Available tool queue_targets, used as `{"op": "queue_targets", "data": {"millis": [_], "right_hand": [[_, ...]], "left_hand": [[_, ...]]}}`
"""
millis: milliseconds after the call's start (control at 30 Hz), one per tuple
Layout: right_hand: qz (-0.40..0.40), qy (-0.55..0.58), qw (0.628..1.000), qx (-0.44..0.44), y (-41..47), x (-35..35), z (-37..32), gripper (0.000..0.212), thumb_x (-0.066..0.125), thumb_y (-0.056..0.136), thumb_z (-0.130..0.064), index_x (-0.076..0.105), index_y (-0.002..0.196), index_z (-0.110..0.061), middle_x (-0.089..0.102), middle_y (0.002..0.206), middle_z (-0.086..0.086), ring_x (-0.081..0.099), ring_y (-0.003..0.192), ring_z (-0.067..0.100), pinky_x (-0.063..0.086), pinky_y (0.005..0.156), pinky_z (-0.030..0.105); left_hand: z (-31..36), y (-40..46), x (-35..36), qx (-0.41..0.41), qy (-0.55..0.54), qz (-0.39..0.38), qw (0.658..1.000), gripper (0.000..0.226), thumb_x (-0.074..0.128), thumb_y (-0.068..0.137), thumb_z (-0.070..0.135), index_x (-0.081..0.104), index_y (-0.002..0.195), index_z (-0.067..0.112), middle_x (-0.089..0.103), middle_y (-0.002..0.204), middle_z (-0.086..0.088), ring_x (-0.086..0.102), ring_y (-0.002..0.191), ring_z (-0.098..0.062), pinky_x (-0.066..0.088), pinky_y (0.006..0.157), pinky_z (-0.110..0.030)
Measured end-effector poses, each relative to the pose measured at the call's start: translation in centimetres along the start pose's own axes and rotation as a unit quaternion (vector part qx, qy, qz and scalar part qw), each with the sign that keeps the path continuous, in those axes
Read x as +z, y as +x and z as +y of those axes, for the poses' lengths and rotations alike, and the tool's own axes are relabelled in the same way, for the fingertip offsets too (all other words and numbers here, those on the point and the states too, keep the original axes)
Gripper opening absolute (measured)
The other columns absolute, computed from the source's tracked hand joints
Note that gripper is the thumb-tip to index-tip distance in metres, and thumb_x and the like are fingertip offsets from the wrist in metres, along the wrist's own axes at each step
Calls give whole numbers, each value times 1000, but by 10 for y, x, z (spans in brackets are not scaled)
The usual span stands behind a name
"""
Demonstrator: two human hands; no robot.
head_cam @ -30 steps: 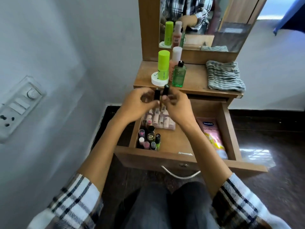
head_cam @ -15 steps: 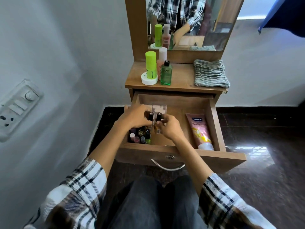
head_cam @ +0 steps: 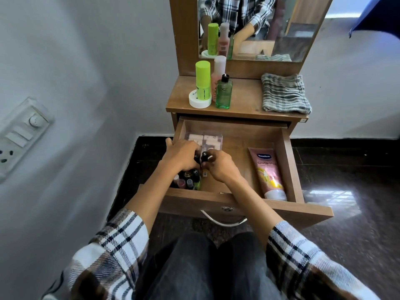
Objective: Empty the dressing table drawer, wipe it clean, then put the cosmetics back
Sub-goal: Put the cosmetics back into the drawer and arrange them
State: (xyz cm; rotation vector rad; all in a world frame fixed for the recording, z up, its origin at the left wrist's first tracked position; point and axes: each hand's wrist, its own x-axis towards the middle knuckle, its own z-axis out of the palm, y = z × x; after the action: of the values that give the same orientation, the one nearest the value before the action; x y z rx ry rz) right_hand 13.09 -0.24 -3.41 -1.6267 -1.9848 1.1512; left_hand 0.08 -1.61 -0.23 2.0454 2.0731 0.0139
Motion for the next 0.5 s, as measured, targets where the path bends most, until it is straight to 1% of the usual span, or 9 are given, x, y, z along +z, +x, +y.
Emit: {"op": "queue_targets", "data": {"millis": [100,200,300,367,433,500], "right_hand": [[-5,-11,1000,-2,2,1,0,26,59,89,-11,62,114,-13,66,112,10,55,86,18,37,69,21],[-12,-13,1000,-4,4,1,0,28,61,87,-10,61,115,-14,65,115,11,58,93,21,38,71,21],[-22,-15,1000,0,4,0,2,35,66,82,-9,59,115,-15,64,114,10,52,86,16,39,68,21],[-22,-6,1000,3,3,0,3,40,69,79,-8,57,116,-14,63,113,10,52,84,15,40,69,22],[-21,-8,1000,1,3,0,4,41,71,78,-8,56,116,-14,63,113,11,54,87,16,41,70,22],[-20,-14,1000,0,2,1,4,42,71,77,-8,56,116,-14,63,114,11,58,93,21,41,71,22]], "left_hand": [[1,2,-2,-7,9,-2,1000,25,70,76,35,48,69,28,42,67,12,41,81,-16,22,79,-38],[2,2,-2,-14,19,4,1000,30,71,76,33,44,64,28,46,72,9,41,84,-17,24,82,-39],[4,0,-3,-15,17,15,1000,24,71,75,29,47,69,29,49,76,7,45,89,-19,23,80,-38],[5,-2,-3,-15,5,17,1000,22,71,77,26,49,75,30,50,79,7,47,96,-20,24,82,-38],[4,-3,-3,-17,-3,12,1000,21,71,78,25,50,80,30,50,82,7,48,100,-20,25,86,-40],[4,-5,-3,-16,-6,8,1000,20,70,79,25,52,84,30,51,84,7,49,102,-20,25,88,-41]]}}
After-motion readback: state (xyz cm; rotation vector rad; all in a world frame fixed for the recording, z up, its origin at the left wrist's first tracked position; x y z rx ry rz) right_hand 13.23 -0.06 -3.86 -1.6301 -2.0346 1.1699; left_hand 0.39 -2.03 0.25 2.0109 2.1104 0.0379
